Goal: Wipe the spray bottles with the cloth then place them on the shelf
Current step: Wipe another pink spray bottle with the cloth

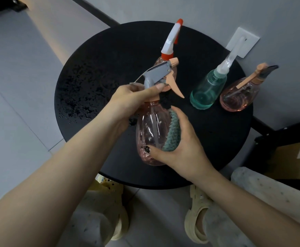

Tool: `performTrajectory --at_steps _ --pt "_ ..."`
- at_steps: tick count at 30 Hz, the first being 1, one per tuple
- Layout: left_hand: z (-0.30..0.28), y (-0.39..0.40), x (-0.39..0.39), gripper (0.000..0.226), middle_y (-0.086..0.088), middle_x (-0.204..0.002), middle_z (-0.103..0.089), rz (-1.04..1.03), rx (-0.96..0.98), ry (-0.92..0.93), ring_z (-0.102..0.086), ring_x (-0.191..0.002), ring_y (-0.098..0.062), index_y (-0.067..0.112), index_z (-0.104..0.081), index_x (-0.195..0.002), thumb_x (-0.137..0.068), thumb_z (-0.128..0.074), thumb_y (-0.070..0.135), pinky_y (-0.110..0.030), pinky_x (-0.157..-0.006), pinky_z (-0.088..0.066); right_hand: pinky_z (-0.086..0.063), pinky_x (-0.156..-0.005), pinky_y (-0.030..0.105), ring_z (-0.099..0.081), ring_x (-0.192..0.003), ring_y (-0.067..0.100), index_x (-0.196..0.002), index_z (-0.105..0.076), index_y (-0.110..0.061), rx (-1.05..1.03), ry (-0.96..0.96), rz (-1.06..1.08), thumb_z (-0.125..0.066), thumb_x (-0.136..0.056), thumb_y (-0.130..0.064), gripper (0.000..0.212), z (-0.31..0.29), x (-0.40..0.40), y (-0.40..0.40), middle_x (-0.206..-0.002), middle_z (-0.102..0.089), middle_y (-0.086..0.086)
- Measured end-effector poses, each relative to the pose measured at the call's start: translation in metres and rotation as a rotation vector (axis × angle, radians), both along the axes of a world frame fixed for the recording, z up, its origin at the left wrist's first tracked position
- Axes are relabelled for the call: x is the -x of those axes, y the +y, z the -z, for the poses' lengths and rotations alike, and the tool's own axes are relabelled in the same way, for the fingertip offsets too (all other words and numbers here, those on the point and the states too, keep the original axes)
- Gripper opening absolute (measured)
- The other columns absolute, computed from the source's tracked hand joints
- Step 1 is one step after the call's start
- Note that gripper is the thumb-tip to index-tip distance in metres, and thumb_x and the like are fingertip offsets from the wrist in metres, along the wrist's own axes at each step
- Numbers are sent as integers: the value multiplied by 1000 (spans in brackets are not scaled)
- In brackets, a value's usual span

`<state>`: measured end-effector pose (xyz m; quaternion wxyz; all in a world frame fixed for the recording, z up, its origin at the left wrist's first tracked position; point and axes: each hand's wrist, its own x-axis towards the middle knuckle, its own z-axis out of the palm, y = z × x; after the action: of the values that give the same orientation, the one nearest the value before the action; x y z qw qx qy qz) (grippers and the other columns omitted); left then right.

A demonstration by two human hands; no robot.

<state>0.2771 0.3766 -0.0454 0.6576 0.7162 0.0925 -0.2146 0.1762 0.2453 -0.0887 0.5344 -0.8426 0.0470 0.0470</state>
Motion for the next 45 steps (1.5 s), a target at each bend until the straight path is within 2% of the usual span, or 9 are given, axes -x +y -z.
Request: performTrajectory --at_steps 4,6,10,16,21,31,33,39,45 --pt "-2 1 6 24 1 -64 -68 -115 13 28 -62 -47 -8 11 -68 -85 -74 -76 31 -16 -46 -46 -23 -89 -8 -31 -118 -16 -146 -20 -30 77 -69 -29 -80 -66 -39 100 -1 2 1 -136 -32 -12" --pt "-7 1 6 18 0 -58 -65 -158 67 15 -61 -44 -9 12 -68 -76 -78 -74 28 -16 -44 -45 -28 -99 2 -30 -124 -12 -146 -21 -29 187 -212 -91 -70 -72 -49 91 -4 2 -2 -137 -28 -13" --pt "-15 3 3 21 9 -40 -51 -228 138 8 -48 -35 -3 13 -61 -65 -82 -69 23 -11 -39 -38 -42 -103 44 -28 -138 26 -141 -27 -27 519 -509 -283 -52 -83 -59 71 -9 2 -5 -145 -23 2" --pt "-15 4 -2 15 6 -42 -55 -221 57 1 -45 -32 -4 10 -65 -70 -82 -67 19 -13 -36 -32 -28 -108 52 -27 -135 38 -133 -42 -23 844 -850 -655 -42 -99 -28 35 -8 0 -11 -139 -34 4" --pt "-17 0 1 15 6 -44 -59 -102 29 -10 -50 -33 -4 9 -65 -72 -83 -67 19 -11 -38 -37 -28 -109 52 -28 -137 34 -134 -47 -23 820 -817 -711 -48 -93 -17 41 -9 -4 -19 -140 -39 3" --pt "-11 5 -2 14 0 -64 -63 23 86 41 -55 -52 -10 17 -72 -73 -76 -68 30 -16 -50 -46 -28 -109 15 -32 -134 -1 -136 -43 -26 113 -426 -236 -47 -95 -13 43 -23 -11 -14 -141 -39 -6" --pt "-11 5 -3 15 -1 -65 -62 -7 87 39 -53 -51 -10 15 -72 -79 -79 -66 29 -13 -48 -45 -32 -109 21 -34 -134 4 -137 -44 -24 160 -456 -241 -48 -95 -12 44 -23 -10 -14 -142 -40 -4" --pt "-12 10 -6 36 -13 -89 -67 -93 52 -68 -57 -62 -13 -2 -67 -106 -83 -65 25 -21 -56 -46 -41 -104 47 -35 -135 36 -132 -51 -17 800 -805 -614 -54 -94 -6 39 -11 -4 -20 -136 -52 7" --pt "-15 9 -7 15 2 -66 -67 -61 51 -127 -59 -49 -6 11 -67 -88 -86 -63 25 -18 -51 -48 -39 -106 46 -41 -131 30 -126 -59 -16 828 -882 -656 -53 -96 -9 31 -17 -4 -22 -133 -57 3"
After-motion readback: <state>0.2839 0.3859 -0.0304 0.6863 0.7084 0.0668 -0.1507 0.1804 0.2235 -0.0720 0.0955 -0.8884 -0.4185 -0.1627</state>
